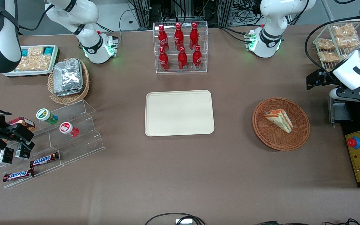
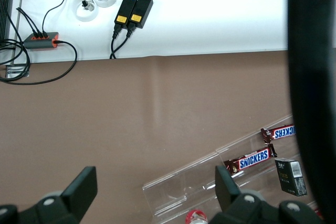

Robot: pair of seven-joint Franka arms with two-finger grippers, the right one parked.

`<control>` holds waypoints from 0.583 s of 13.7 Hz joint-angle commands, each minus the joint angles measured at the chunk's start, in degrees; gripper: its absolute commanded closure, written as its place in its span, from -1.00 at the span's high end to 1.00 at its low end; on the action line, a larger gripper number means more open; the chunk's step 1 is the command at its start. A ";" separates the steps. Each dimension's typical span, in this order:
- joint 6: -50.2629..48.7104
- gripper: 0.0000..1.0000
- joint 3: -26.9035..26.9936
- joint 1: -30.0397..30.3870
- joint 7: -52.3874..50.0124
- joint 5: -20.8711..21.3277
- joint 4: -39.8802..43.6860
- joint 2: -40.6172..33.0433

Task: Place sandwich from basket to tray
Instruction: 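Move the left gripper over the sandwich in the wicker basket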

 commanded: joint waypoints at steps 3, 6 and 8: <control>-0.52 1.00 0.31 -0.38 -0.74 1.08 0.76 0.73; 0.79 1.00 0.23 -0.47 -2.40 4.51 -0.37 1.70; 3.33 1.00 0.23 -0.47 -6.87 4.34 -4.06 1.70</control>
